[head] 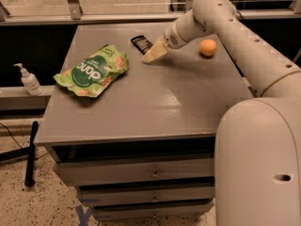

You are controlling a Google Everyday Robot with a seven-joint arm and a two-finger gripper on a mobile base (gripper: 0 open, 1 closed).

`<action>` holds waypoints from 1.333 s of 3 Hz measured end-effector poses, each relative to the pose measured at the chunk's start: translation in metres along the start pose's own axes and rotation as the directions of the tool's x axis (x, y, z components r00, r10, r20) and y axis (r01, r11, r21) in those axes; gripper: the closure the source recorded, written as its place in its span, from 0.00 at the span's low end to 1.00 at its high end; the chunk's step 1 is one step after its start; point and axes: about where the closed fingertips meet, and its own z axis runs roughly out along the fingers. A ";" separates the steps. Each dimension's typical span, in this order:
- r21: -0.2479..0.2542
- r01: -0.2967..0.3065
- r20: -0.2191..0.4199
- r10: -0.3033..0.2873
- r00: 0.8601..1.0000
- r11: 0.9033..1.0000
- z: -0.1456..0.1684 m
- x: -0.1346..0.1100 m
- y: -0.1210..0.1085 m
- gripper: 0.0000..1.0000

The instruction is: Move rxbar chocolate near orange

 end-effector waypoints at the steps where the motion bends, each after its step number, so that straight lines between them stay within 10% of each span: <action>1: 0.000 0.000 0.000 0.000 1.000 1.000 -0.002 -0.003 0.000 1.00; 4: 0.001 0.000 0.000 0.000 1.000 1.000 -0.004 -0.004 -0.001 1.00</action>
Offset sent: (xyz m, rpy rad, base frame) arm 0.0425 -0.0266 0.0798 0.0281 -0.2243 -0.0994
